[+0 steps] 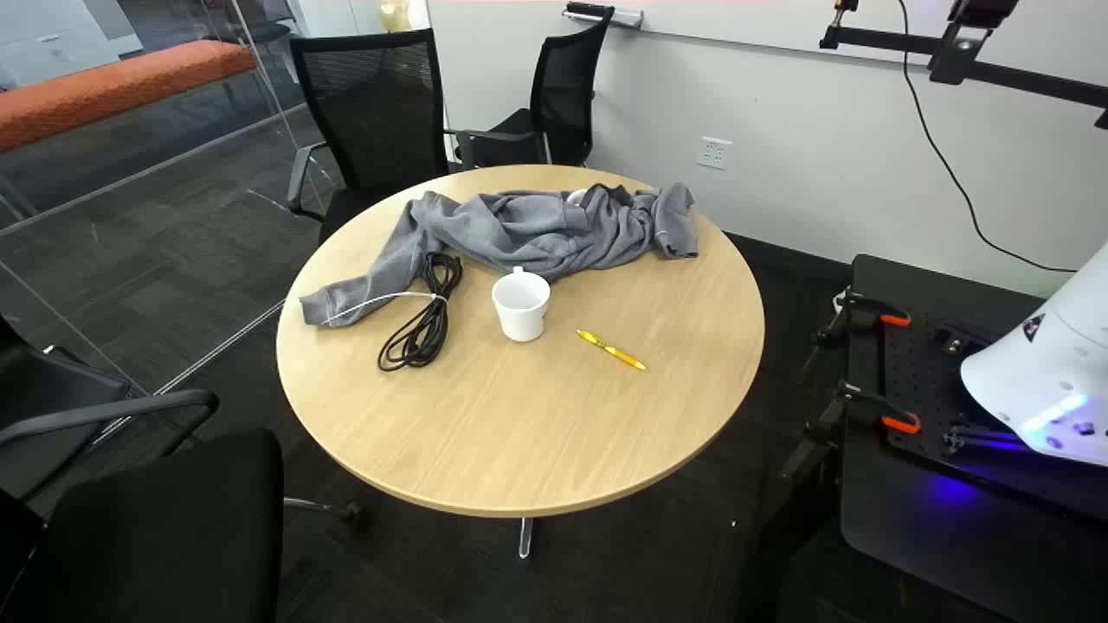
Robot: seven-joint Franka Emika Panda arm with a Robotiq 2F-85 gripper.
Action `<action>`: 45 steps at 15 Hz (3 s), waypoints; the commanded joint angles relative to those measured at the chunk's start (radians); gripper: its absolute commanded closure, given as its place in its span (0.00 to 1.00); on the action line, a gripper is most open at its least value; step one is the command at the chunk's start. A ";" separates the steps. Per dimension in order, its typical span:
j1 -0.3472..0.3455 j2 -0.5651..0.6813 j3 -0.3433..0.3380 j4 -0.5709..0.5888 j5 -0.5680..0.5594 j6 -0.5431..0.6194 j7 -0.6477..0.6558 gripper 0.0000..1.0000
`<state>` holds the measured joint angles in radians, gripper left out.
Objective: Move the white cup to the right of the table
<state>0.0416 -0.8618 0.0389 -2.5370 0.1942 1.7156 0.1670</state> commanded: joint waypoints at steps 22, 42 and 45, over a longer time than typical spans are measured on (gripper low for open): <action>-0.116 0.393 0.254 0.166 -0.080 0.456 0.479 0.00; 0.042 1.090 0.073 0.574 -0.268 0.618 0.795 0.00; 0.060 1.141 0.041 0.588 -0.248 0.642 0.797 0.00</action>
<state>0.0705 0.2259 0.1180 -1.9848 -0.0716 2.3290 0.9394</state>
